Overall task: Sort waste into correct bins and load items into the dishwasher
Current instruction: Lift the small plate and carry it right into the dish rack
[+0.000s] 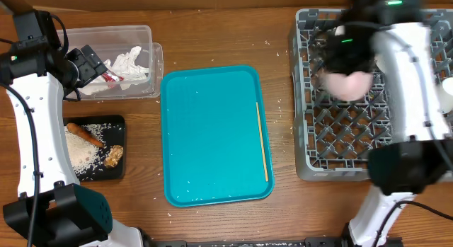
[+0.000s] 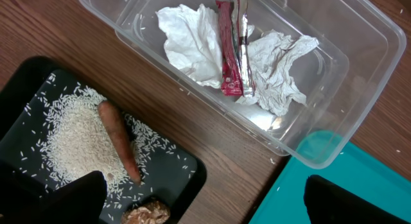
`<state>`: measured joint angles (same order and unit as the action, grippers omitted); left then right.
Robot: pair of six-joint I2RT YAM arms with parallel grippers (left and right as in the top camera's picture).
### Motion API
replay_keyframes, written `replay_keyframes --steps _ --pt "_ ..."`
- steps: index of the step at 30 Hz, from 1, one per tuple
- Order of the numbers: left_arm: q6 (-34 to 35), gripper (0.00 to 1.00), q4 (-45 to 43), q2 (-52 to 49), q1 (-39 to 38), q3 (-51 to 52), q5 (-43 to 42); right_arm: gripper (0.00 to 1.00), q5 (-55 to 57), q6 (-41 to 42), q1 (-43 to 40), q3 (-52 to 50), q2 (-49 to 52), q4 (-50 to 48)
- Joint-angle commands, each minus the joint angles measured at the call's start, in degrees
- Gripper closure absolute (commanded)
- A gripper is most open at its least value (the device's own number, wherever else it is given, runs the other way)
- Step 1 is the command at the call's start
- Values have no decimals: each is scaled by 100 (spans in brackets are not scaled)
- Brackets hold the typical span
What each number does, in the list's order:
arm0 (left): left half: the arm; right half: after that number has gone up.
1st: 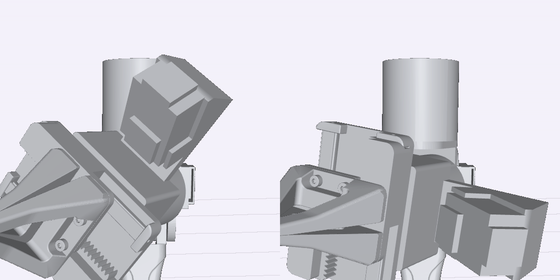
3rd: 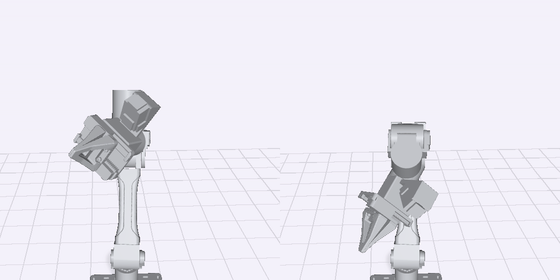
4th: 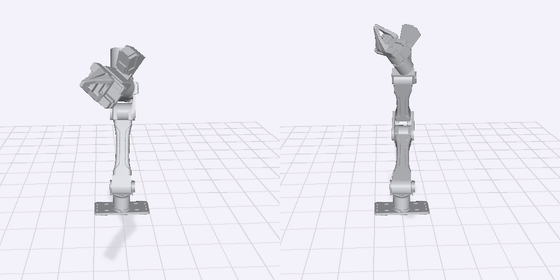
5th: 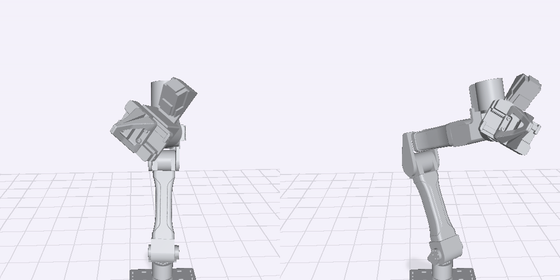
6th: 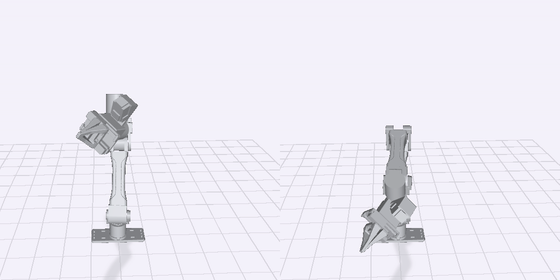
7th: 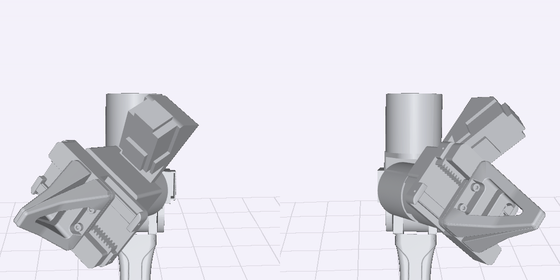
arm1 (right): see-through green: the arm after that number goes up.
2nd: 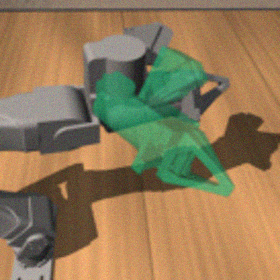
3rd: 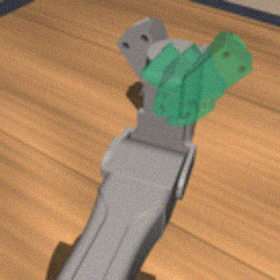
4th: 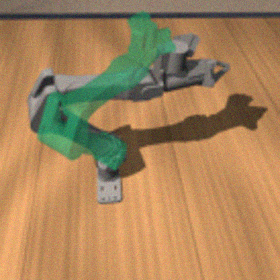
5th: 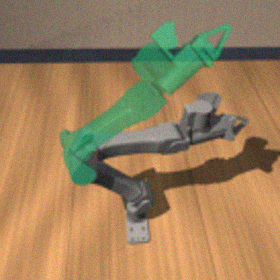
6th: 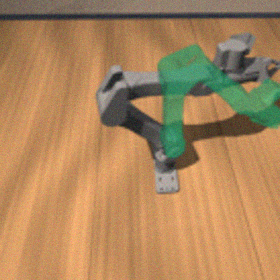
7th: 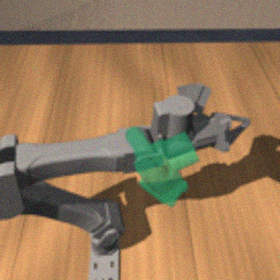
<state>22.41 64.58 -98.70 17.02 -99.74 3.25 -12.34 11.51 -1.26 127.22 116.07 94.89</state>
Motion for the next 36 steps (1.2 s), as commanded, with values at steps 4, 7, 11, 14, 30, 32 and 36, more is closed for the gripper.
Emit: replay_keyframes --steps 4,7,11,14,30,32,36 --pt "94 0 -11 -33 22 17 -11 96 -3106 -2037 -1655 142 -291 -245" --pt "94 0 -11 -33 22 17 -11 96 -3877 -2527 -2140 129 -238 -205" --pt "94 0 -11 -33 22 17 -11 96 -4354 -2820 -2520 -35 -118 -208" --pt "94 0 -11 -33 22 17 -11 96 -4513 -2826 -2675 -439 -96 -413" --pt "94 0 -11 -33 22 17 -11 96 -5243 -2780 -3193 -2629 -96 -2009" --pt "94 0 -11 -33 22 17 -11 96 -5246 -2782 -3298 -2629 -96 -1989" --pt "94 0 -11 -33 22 17 -11 96 -5222 -2796 -3390 -2673 -96 -1945"
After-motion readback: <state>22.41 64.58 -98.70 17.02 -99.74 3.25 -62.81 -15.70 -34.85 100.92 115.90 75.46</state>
